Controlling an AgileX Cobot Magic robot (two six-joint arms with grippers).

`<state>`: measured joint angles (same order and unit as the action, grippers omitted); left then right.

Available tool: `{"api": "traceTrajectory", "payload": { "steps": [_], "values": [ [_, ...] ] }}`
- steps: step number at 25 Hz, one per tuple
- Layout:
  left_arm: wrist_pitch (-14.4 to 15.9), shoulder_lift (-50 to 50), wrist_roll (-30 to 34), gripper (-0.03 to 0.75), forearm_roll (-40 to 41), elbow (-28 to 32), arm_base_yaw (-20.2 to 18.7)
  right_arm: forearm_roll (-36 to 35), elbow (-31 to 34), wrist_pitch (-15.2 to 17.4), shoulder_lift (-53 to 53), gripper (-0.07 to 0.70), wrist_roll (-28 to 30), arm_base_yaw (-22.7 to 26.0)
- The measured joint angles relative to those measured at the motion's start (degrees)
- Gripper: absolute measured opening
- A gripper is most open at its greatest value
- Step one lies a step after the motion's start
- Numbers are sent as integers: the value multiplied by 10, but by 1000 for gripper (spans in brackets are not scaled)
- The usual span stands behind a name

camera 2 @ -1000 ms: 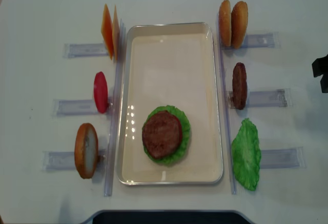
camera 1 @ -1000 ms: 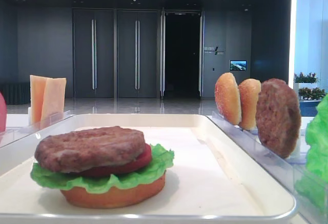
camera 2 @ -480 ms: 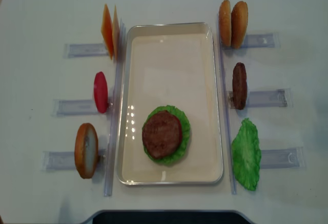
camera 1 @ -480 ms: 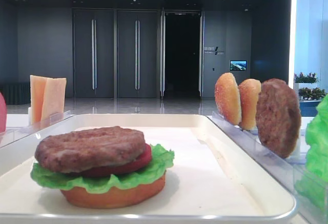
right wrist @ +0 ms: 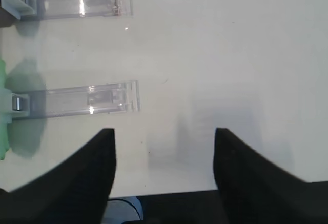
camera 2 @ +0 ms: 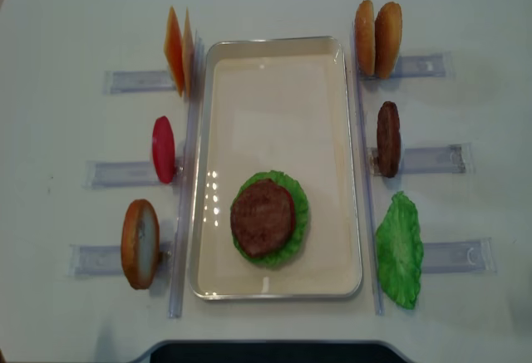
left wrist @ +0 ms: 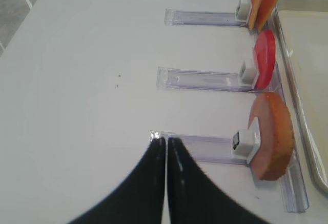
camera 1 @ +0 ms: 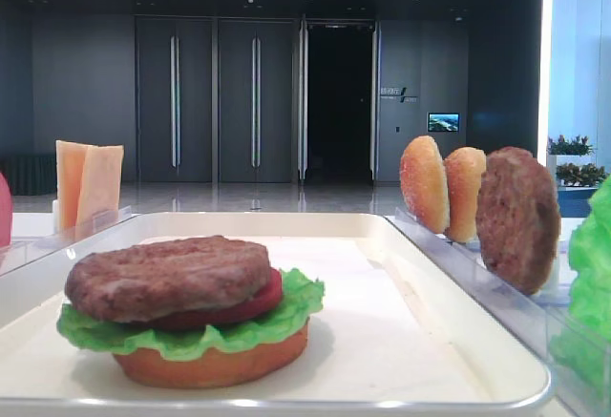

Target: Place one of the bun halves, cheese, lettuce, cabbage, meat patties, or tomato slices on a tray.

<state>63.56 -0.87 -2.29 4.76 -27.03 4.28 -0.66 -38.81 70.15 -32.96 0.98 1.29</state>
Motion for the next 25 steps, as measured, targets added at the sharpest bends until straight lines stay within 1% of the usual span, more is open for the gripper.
{"api": "traceTrajectory", "payload": {
  "steps": [5, 8, 11, 15, 18, 25],
  "values": [
    [0, 0, 0, -1, 0, 0, 0, -4, 66, -4, 121, 429, -1, 0],
    [0, 0, 0, -1, 0, 0, 0, -6, 92, -27, 194, 429, -1, 0],
    [0, 0, 0, -1, 0, 0, 0, -6, 102, -42, 253, 429, -1, 0],
    [0, 0, 0, -1, 0, 0, 0, -7, 102, -48, 312, 429, -1, 0],
    [0, 0, 0, -1, 0, 0, 0, -7, 102, -49, 332, 429, -1, 0],
    [0, 0, 0, -1, 0, 0, 0, -7, 103, -50, 334, 429, -1, 0]
  ]
}}
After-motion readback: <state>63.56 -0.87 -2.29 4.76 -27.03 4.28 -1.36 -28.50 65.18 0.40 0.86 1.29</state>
